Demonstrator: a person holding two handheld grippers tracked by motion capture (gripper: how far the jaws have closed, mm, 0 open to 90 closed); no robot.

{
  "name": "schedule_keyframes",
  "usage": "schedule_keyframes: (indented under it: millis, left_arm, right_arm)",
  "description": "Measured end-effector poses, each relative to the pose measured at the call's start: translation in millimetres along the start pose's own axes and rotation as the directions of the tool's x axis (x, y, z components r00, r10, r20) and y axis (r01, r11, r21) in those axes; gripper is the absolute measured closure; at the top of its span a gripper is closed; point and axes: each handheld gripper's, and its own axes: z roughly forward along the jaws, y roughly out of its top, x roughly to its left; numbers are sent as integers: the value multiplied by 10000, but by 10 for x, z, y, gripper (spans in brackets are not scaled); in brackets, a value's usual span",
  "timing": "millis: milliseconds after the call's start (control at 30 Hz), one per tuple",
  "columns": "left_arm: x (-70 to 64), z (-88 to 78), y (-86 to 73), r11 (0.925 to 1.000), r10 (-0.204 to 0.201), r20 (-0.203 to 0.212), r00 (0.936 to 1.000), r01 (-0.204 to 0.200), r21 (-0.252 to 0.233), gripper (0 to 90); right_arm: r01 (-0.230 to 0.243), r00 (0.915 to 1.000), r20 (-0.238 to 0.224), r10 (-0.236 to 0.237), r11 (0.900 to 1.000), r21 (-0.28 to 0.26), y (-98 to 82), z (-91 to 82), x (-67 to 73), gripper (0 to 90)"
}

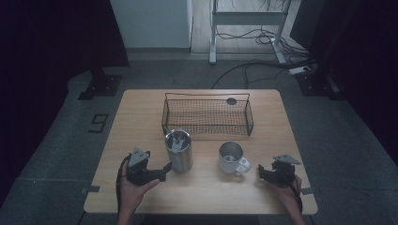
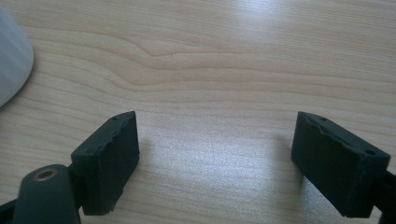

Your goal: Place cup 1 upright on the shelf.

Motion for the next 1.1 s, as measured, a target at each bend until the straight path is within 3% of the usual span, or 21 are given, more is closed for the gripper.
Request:
schedule_keyframes:
  millis: [233,600,1100]
  left_arm:
    - [-16,32,70,9999,108,168,9998,-109,54,10]
    - [-27,129,152,10000,-78,433,9990,79,-28,0]
    - [-94,343,249,9996,-157,284,9995,151,226,0]
  right_arm:
    - [1,10000,-2,-1,10000,4,0,0,0,150]
    - [2,10000,-1,-2,10000,4,0,0,0,150]
    - [1,10000,-2,-1,10000,4,0,1,0,149]
